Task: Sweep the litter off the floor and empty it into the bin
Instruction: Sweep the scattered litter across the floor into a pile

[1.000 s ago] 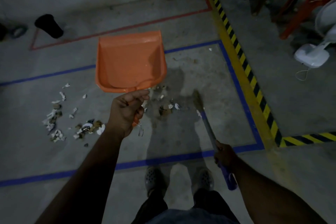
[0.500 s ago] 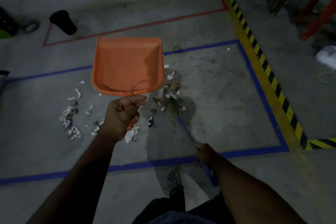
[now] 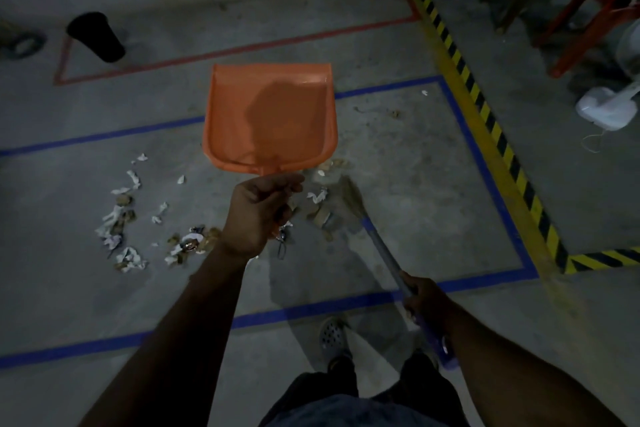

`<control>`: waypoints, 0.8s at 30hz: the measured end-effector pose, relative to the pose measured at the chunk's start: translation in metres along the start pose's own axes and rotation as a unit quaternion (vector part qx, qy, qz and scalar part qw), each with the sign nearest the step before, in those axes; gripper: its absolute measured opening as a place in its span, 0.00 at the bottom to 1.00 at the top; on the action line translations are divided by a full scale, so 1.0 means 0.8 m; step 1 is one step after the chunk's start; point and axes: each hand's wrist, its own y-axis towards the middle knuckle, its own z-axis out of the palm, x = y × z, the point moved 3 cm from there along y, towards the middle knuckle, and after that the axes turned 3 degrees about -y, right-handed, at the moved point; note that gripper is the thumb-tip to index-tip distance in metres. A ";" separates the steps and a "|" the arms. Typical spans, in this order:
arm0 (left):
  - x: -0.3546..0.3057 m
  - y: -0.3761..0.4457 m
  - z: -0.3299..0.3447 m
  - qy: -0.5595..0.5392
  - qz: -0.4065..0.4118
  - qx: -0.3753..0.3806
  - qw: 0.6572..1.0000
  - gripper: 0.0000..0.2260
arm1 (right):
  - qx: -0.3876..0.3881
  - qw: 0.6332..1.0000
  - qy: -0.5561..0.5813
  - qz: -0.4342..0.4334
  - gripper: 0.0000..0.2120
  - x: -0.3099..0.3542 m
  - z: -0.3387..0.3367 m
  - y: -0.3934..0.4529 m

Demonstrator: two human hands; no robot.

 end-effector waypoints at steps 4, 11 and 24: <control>0.003 -0.001 -0.008 0.017 0.006 0.004 1.000 0.12 | 0.021 0.999 0.004 0.037 0.32 0.002 0.015 0.001; 0.004 0.000 -0.020 -0.018 -0.009 -0.025 0.999 0.13 | 0.101 0.995 -0.011 0.006 0.34 0.069 0.076 0.022; -0.014 0.054 0.026 -0.026 0.010 -0.009 1.000 0.12 | 0.011 0.997 -0.061 -0.046 0.35 0.068 -0.063 0.036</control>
